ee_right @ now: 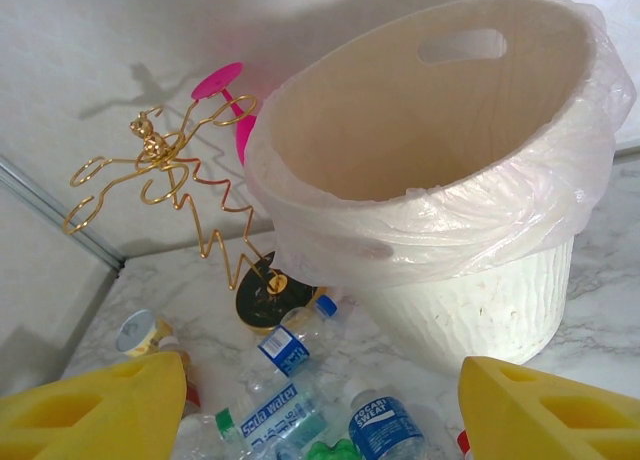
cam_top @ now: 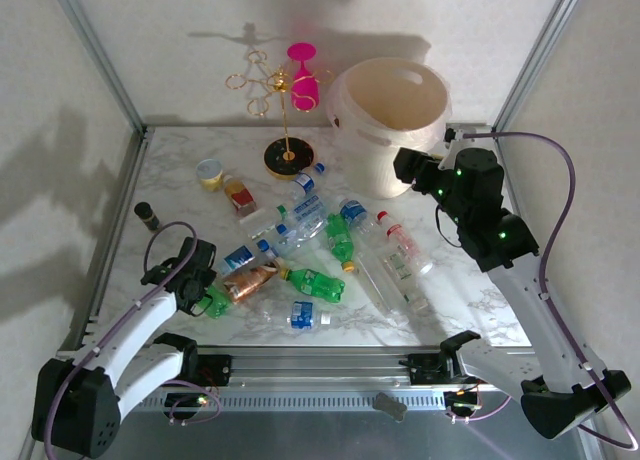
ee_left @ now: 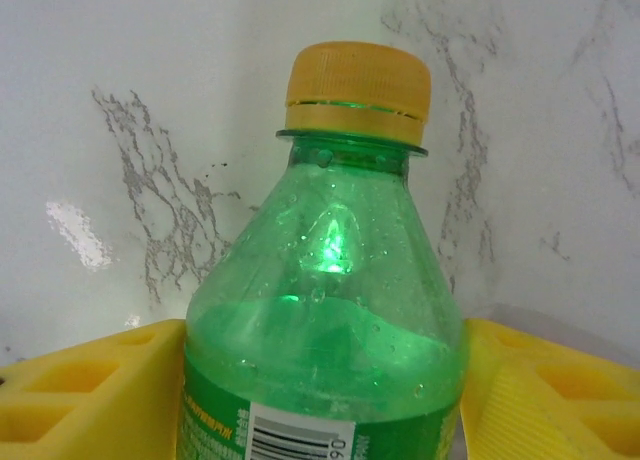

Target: Put the plastic bottles in the bin

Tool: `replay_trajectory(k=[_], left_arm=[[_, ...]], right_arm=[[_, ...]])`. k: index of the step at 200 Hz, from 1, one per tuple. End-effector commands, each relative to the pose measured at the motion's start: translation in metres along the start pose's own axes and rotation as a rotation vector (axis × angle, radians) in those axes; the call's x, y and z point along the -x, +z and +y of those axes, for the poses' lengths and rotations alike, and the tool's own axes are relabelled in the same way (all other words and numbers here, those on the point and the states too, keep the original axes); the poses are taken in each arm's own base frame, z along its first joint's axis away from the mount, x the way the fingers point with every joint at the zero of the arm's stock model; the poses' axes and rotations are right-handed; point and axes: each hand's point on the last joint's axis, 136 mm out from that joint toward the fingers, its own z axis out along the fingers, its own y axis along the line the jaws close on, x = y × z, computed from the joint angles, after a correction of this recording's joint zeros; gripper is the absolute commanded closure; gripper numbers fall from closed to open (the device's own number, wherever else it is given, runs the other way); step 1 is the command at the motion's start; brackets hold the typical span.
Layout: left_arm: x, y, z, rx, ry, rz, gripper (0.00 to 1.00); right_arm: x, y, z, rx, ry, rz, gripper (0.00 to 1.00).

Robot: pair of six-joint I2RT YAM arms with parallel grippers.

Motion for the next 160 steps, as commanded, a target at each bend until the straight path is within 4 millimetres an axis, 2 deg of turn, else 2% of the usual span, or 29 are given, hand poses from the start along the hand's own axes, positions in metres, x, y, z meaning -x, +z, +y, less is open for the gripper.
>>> replay_trajectory(k=[1, 51, 65, 82, 98, 128, 142, 160], left_arm=[[0.013, -0.012, 0.001, -0.004, 0.005, -0.049, 0.37], [0.036, -0.055, -0.027, -0.142, 0.036, -0.108, 0.37], [0.041, -0.065, -0.036, -0.17, 0.064, -0.121, 0.37], [0.044, -0.078, -0.057, -0.242, 0.133, -0.122, 0.4], [0.042, -0.096, -0.082, -0.326, 0.215, -0.107, 0.41], [0.033, -0.14, -0.132, -0.559, 0.359, -0.088, 0.38], [0.026, -0.161, -0.153, -0.671, 0.421, -0.083, 0.38], [0.008, -0.196, -0.181, -0.864, 0.493, -0.045, 0.38]], right_arm=[[0.005, -0.007, 0.002, 0.003, 0.004, -0.014, 0.27], [0.025, -0.025, 0.004, 0.029, 0.056, -0.12, 0.23], [0.027, -0.035, 0.019, 0.114, 0.004, -0.131, 0.24], [0.026, -0.043, 0.038, 0.233, -0.008, -0.133, 0.24], [0.015, -0.037, 0.052, 0.303, -0.026, -0.054, 0.25], [-0.02, -0.015, 0.071, 0.412, -0.012, 0.123, 0.25], [-0.034, -0.015, 0.083, 0.496, 0.014, 0.164, 0.2], [-0.049, -0.025, 0.105, 0.634, -0.004, 0.205, 0.19]])
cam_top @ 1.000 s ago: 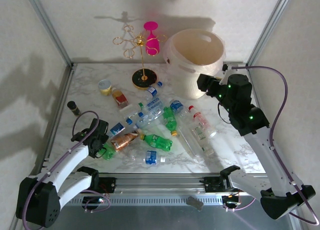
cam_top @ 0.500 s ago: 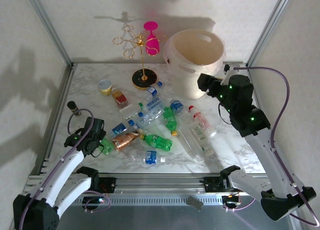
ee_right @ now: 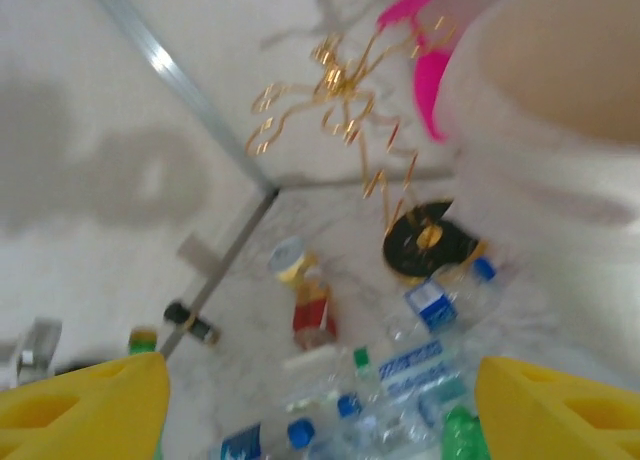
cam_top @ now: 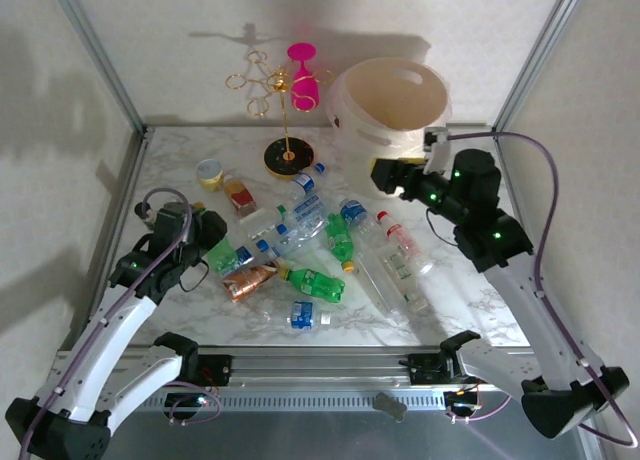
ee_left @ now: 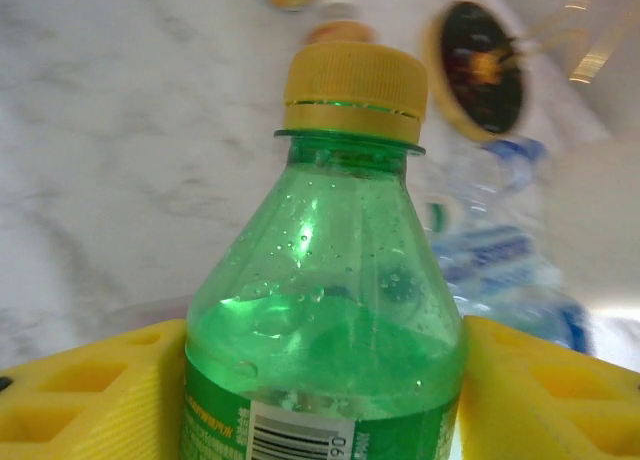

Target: Put the plastic bottles in the bin

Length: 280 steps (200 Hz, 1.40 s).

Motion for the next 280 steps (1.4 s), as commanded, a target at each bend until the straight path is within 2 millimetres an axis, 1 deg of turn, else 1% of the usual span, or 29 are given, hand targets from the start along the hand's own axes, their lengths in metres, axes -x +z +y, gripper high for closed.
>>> replay_trajectory(k=[1, 16, 28, 38, 55, 63, 65, 69, 82, 95, 109, 117, 133, 140, 144, 148, 158, 181, 193, 210, 229, 239, 245, 249, 262, 275, 280], left_arm=[[0.004, -0.021, -0.072, -0.308, 0.135, 0.015, 0.38], [-0.004, -0.04, -0.12, -0.522, 0.165, 0.056, 0.4], [-0.006, -0.058, -0.157, -0.673, 0.172, 0.062, 0.41], [-0.008, -0.073, -0.182, -0.786, 0.176, 0.068, 0.41], [-0.01, -0.097, -0.215, -0.945, 0.177, 0.081, 0.42], [-0.01, -0.105, -0.224, -0.996, 0.183, 0.078, 0.42], [-0.009, -0.107, -0.226, -1.006, 0.185, 0.075, 0.42], [-0.009, -0.11, -0.229, -1.021, 0.189, 0.072, 0.42], [-0.004, -0.119, -0.237, -1.062, 0.195, 0.048, 0.44], [-0.002, -0.131, -0.244, -1.124, 0.201, 0.042, 0.44], [-0.004, -0.147, -0.251, -1.204, 0.211, 0.053, 0.43], [-0.006, -0.153, -0.255, -1.235, 0.213, 0.066, 0.44], [-0.009, -0.165, -0.259, -1.287, 0.211, 0.082, 0.44], [-0.011, -0.167, -0.26, -1.295, 0.21, 0.09, 0.44], [-0.013, -0.169, -0.26, -1.301, 0.21, 0.097, 0.44], [-0.012, -0.175, -0.262, -1.326, 0.208, 0.084, 0.43], [-0.013, -0.179, -0.264, -1.345, 0.206, 0.085, 0.44], [-0.018, -0.184, -0.267, -1.37, 0.209, 0.095, 0.45], [-0.02, -0.185, -0.269, -1.377, 0.212, 0.1, 0.46], [-0.022, -0.185, -0.271, -1.375, 0.223, 0.101, 0.46], [-0.022, -0.178, -0.27, -1.346, 0.219, 0.092, 0.46], [-0.022, -0.177, -0.271, -1.347, 0.22, 0.09, 0.45], [-0.023, -0.177, -0.272, -1.346, 0.22, 0.095, 0.42], [-0.023, -0.176, -0.272, -1.342, 0.218, 0.096, 0.38], [-0.022, -0.172, -0.273, -1.324, 0.22, 0.096, 0.28], [-0.018, -0.174, -0.274, -1.316, 0.229, 0.075, 0.18], [-0.019, -0.17, -0.272, -1.288, 0.235, 0.079, 0.15]], right_arm=[[-0.017, -0.004, 0.047, 0.25, -0.022, 0.058, 0.19], [-0.026, -0.003, 0.065, 0.317, -0.052, 0.059, 0.2], [-0.035, 0.001, 0.082, 0.384, -0.056, 0.107, 0.22], [-0.041, 0.006, 0.097, 0.431, -0.056, 0.157, 0.23], [-0.048, 0.009, 0.121, 0.497, -0.072, 0.201, 0.21], [-0.046, 0.011, 0.125, 0.507, -0.074, 0.205, 0.2], [-0.049, 0.008, 0.132, 0.526, -0.08, 0.212, 0.19], [-0.049, 0.008, 0.136, 0.541, -0.086, 0.213, 0.19], [-0.044, 0.004, 0.143, 0.568, -0.1, 0.192, 0.16], [-0.041, -0.002, 0.151, 0.62, -0.113, 0.181, 0.09], [-0.04, -0.007, 0.161, 0.677, -0.121, 0.186, 0.04], [-0.041, -0.008, 0.166, 0.706, -0.128, 0.193, 0.03], [-0.041, -0.007, 0.169, 0.718, -0.13, 0.185, 0.03], [-0.041, -0.006, 0.171, 0.729, -0.124, 0.187, 0.03], [-0.042, -0.005, 0.173, 0.736, -0.119, 0.19, 0.04], [-0.043, -0.004, 0.175, 0.744, -0.115, 0.196, 0.05], [-0.045, -0.003, 0.18, 0.763, -0.11, 0.207, 0.07], [-0.047, 0.001, 0.188, 0.786, -0.091, 0.215, 0.13], [-0.046, 0.004, 0.188, 0.786, -0.079, 0.208, 0.2], [-0.044, 0.002, 0.189, 0.795, -0.069, 0.191, 0.3], [-0.043, 0.002, 0.188, 0.789, -0.067, 0.174, 0.41], [-0.043, 0.003, 0.186, 0.776, -0.068, 0.17, 0.47], [-0.043, 0.003, 0.185, 0.769, -0.069, 0.171, 0.51], [-0.044, 0.004, 0.184, 0.767, -0.069, 0.172, 0.52], [-0.043, 0.005, 0.182, 0.748, -0.073, 0.17, 0.52], [-0.042, 0.007, 0.178, 0.716, -0.08, 0.162, 0.53], [-0.041, 0.009, 0.176, 0.693, -0.083, 0.156, 0.53]])
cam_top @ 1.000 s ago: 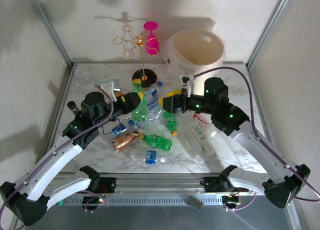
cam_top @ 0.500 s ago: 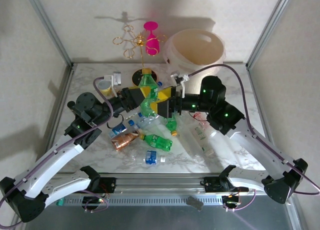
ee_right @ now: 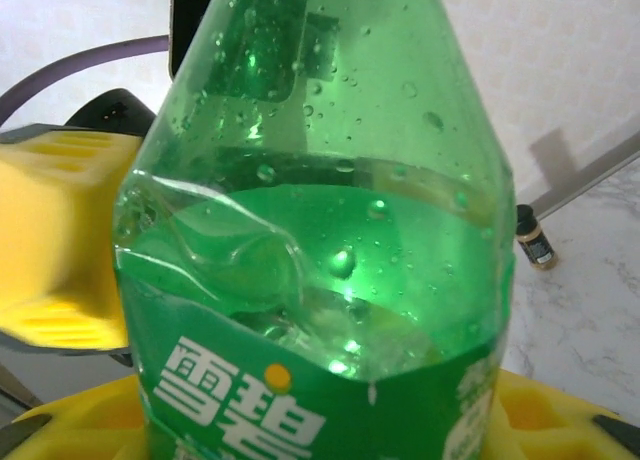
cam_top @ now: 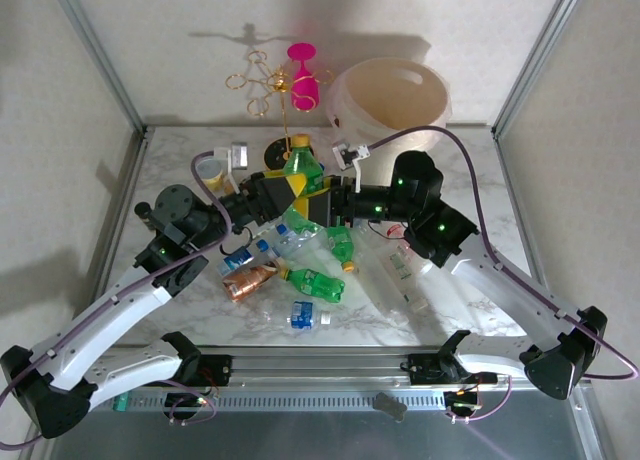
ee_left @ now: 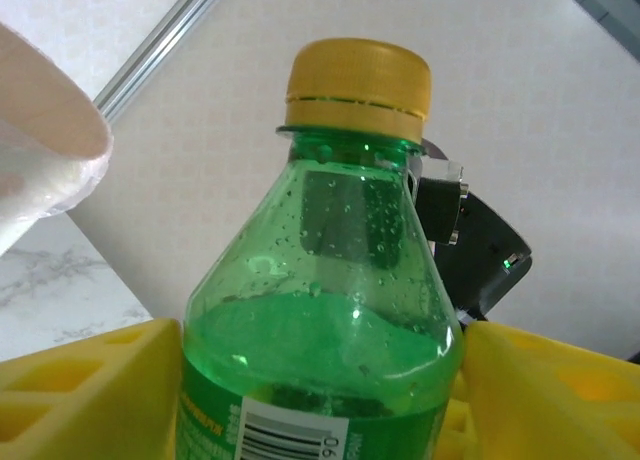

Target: Put the plastic bottles in the bin

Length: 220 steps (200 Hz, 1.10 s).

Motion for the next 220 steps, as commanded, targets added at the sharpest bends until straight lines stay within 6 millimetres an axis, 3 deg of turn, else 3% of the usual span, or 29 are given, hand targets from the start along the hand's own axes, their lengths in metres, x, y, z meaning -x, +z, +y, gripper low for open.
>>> replay_trajectory(k=[1, 31, 48, 58, 79, 103, 122, 150, 177, 206, 220], left_arm=[[0.01, 0.0, -0.009, 0.012, 0.029, -0.017, 0.14], [0.034, -0.017, 0.014, 0.244, 0.132, -0.109, 0.06], [0.048, -0.04, 0.034, 0.411, 0.208, -0.19, 0.05], [0.05, -0.051, 0.046, 0.493, 0.245, -0.208, 0.05], [0.042, -0.07, 0.085, 0.7, 0.273, -0.184, 0.08], [0.024, -0.085, 0.125, 0.877, 0.293, -0.116, 0.11], [0.009, -0.091, 0.144, 0.93, 0.311, -0.063, 0.11], [-0.002, -0.1, 0.16, 0.975, 0.348, -0.039, 0.11], [-0.012, -0.105, 0.173, 0.996, 0.346, -0.033, 0.11], [-0.024, -0.108, 0.185, 1.008, 0.328, -0.018, 0.11], [-0.028, -0.109, 0.188, 1.012, 0.324, -0.013, 0.11]], right_arm=[[0.012, -0.007, 0.004, -0.043, -0.058, -0.051, 0.53], [0.03, -0.019, -0.03, -0.238, -0.076, -0.086, 0.49], [0.05, -0.038, -0.059, -0.406, -0.091, -0.148, 0.49], [0.068, -0.06, -0.087, -0.533, -0.068, -0.19, 0.5], [0.093, -0.105, -0.15, -0.783, 0.022, -0.231, 0.54], [0.112, -0.14, -0.201, -0.966, 0.045, -0.239, 0.55], [0.128, -0.163, -0.234, -1.073, 0.051, -0.261, 0.55], [0.15, -0.18, -0.278, -1.168, 0.068, -0.272, 0.55], [0.157, -0.185, -0.332, -1.283, 0.093, -0.214, 0.56], [0.147, -0.18, -0.379, -1.34, 0.137, -0.122, 0.55], [0.139, -0.178, -0.392, -1.347, 0.157, -0.099, 0.55]])
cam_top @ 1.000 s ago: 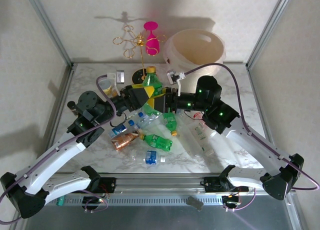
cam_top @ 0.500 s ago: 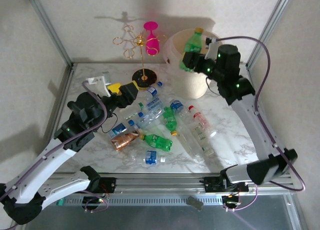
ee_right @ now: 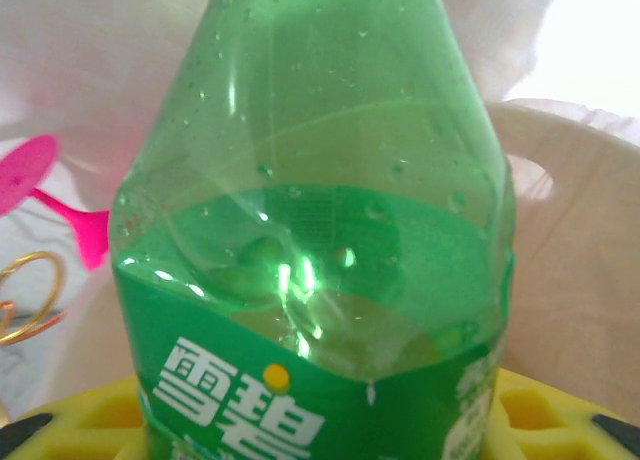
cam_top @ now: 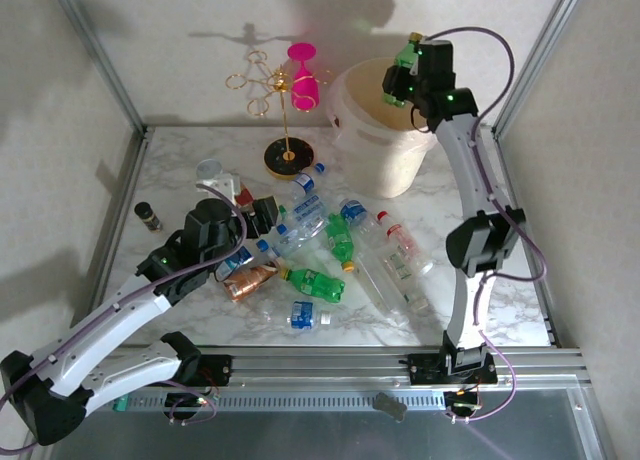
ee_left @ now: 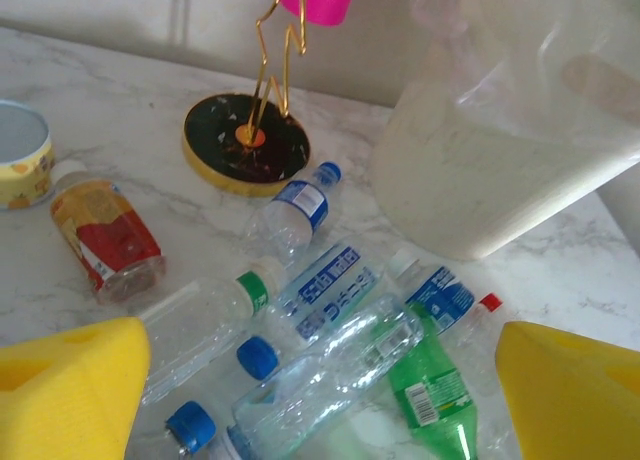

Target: Put the plastic bottles in the bin

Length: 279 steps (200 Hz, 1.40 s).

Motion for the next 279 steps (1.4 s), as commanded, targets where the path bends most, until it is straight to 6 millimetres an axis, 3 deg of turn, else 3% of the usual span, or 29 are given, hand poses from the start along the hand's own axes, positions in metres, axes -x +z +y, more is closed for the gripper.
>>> replay_trajectory(k=[1, 63, 101, 134, 180, 221, 246, 279], left_arm=[[0.0, -0.001, 0.003, 0.009, 0.0, -0.025, 0.11], [0.002, -0.003, 0.006, 0.021, -0.004, -0.048, 0.11], [0.001, -0.002, 0.006, 0.019, 0.005, -0.049, 0.1], [0.003, -0.002, 0.008, 0.031, 0.005, -0.054, 0.1], [0.007, -0.004, 0.015, 0.072, -0.003, -0.067, 0.08], [0.012, -0.004, 0.021, 0.137, -0.045, -0.05, 0.09], [0.017, -0.002, 0.037, 0.22, -0.082, -0.053, 0.1], [0.008, 0.026, 0.071, 0.232, -0.219, 0.046, 0.12]], right_arm=[[-0.025, 0.016, -0.017, -0.08, -0.029, 0.1, 0.55], [-0.063, 0.043, -0.025, -0.104, -0.076, 0.183, 0.47], [-0.063, 0.04, -0.025, -0.097, -0.08, 0.176, 0.31], [-0.053, 0.029, -0.022, -0.094, -0.087, 0.148, 0.28], [-0.013, -0.013, -0.005, -0.041, -0.082, 0.041, 0.24], [0.016, -0.078, 0.023, 0.036, -0.092, -0.073, 0.24], [0.006, -0.119, 0.043, 0.082, -0.115, -0.118, 0.24], [-0.032, -0.16, 0.055, 0.115, -0.133, -0.153, 0.24]])
